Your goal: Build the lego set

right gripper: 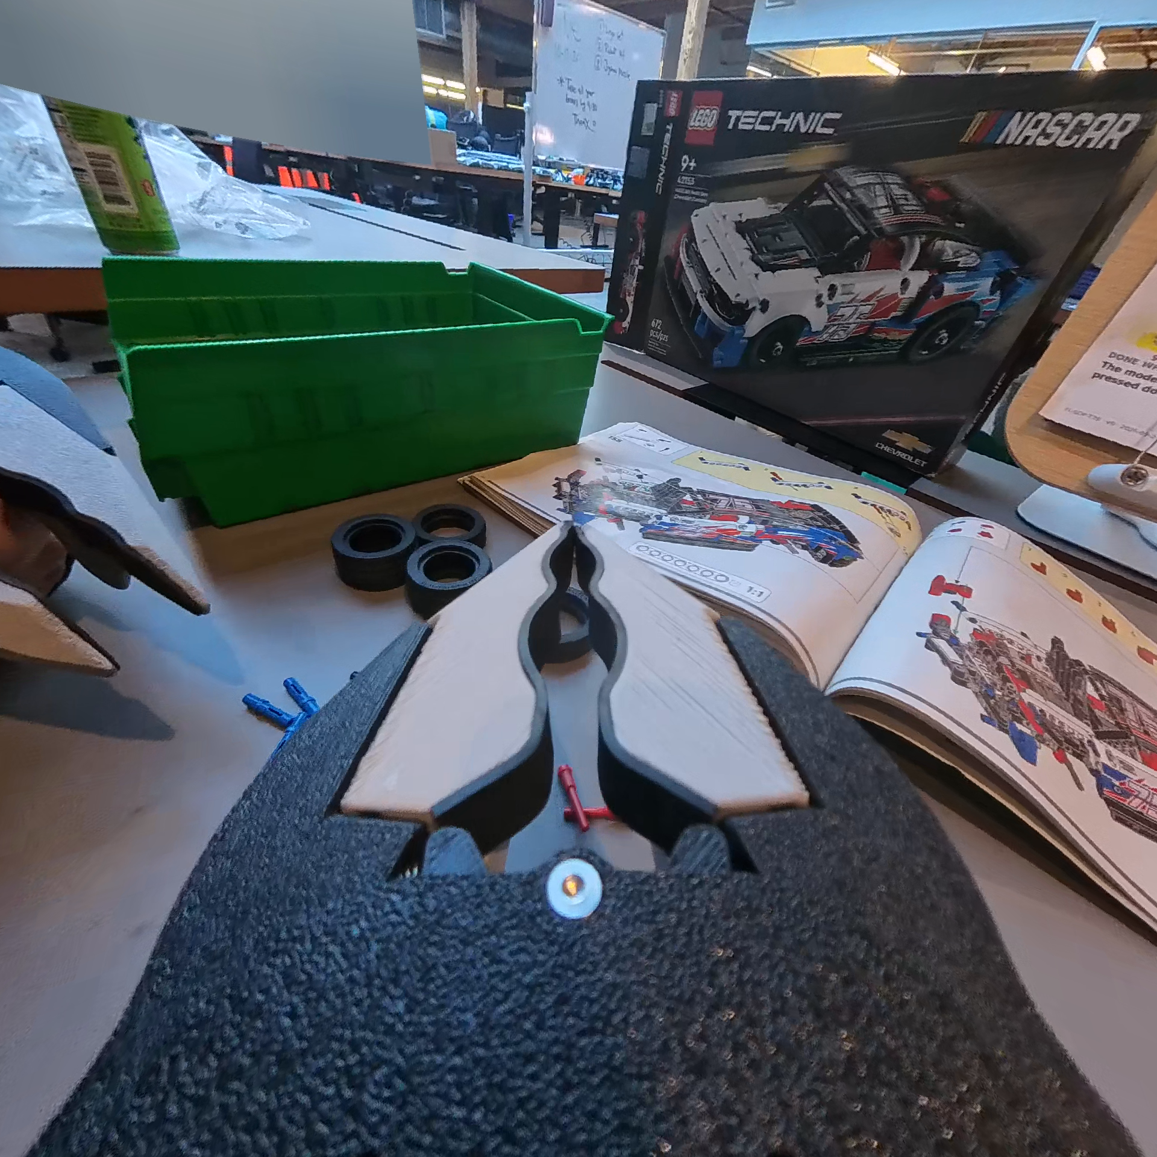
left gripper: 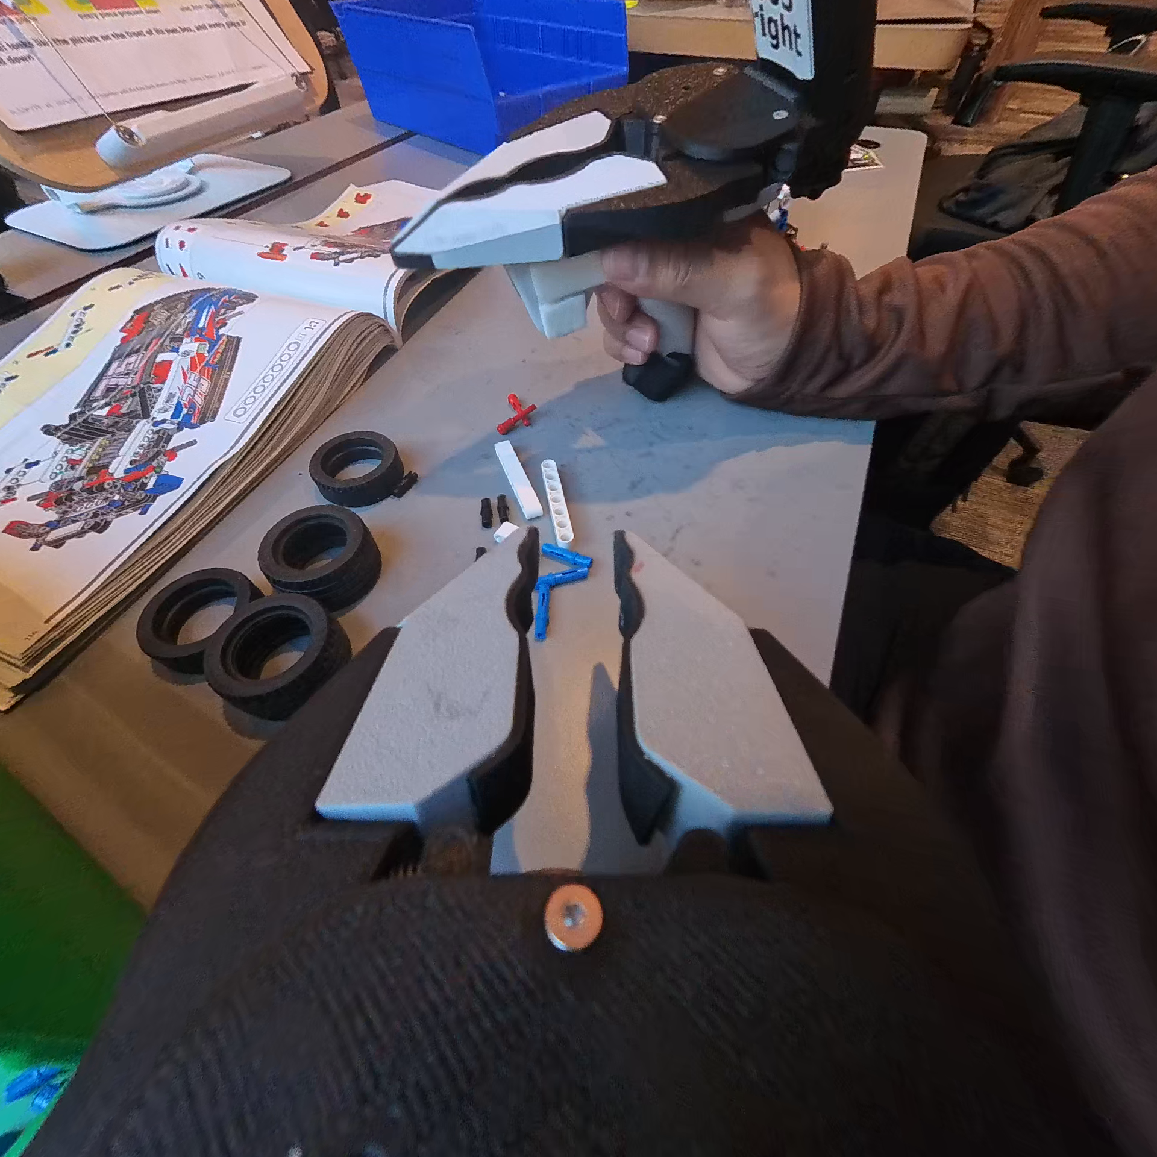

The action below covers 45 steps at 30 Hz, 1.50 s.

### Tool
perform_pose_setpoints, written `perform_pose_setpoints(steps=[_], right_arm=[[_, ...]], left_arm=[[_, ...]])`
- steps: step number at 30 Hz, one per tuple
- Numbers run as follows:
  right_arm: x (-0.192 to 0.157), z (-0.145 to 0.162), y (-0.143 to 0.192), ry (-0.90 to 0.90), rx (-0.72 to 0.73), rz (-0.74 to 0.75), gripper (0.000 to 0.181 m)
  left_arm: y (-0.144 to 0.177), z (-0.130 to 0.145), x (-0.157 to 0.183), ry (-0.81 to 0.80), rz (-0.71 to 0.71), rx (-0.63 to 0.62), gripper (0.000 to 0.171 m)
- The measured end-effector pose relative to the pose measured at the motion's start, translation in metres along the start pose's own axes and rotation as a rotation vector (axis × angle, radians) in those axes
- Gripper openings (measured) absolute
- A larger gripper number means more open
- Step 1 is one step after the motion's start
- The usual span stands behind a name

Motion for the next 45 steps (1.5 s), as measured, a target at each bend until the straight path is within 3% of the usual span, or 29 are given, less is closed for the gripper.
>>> perform_pose_setpoints(steps=[8, 24, 45], right_arm=[[-0.001, 0.014, 0.006, 0.051, -0.142, 0.002, 0.000], [-0.028, 0.044, 0.028, -0.074, -0.423, -0.178, 0.003], [-0.031, 0.056, 0.019, -0.087, -0.523, -0.290, 0.001]], left_arm=[[0.002, 0.000, -0.008, 0.034, -0.056, 0.005, 0.021], [0.006, 0.001, -0.011, 0.039, -0.095, 0.013, 0.021], [0.003, 0.002, -0.011, 0.054, -0.065, -0.010, 0.022]])
Point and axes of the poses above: each gripper's, where its closed fingertips meet, y back along the fingers, z out of its underside, x = y × z across the jaws, the point moved 5 cm from there along y, back along the fingers, and after that the axes turned 3 degrees about -x, right-handed, at the moved point
